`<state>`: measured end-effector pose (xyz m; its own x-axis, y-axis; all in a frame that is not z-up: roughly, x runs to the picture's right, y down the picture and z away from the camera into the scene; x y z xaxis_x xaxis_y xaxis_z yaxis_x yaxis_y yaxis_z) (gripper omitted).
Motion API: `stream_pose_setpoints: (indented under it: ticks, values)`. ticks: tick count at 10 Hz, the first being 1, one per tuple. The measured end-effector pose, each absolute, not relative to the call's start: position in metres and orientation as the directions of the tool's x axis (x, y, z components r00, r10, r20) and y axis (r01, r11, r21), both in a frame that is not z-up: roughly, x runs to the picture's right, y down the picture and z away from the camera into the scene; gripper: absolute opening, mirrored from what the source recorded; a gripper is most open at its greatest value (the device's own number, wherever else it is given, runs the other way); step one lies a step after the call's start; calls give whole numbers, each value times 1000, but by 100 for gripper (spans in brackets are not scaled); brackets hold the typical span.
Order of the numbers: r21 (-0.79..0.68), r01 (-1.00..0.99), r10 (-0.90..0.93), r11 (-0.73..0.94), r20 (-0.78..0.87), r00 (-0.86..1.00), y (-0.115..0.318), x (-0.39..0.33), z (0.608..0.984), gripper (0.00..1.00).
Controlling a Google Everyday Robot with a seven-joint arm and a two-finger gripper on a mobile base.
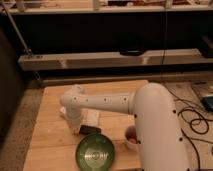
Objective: Push the eraser across the table
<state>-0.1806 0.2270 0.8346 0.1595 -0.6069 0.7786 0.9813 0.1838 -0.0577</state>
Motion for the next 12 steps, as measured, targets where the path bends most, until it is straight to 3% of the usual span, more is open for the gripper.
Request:
stream_pose_setpoints:
  ticks: [12]
  values:
    - [-196,950,-581,242,755,303,236,-98,828,1]
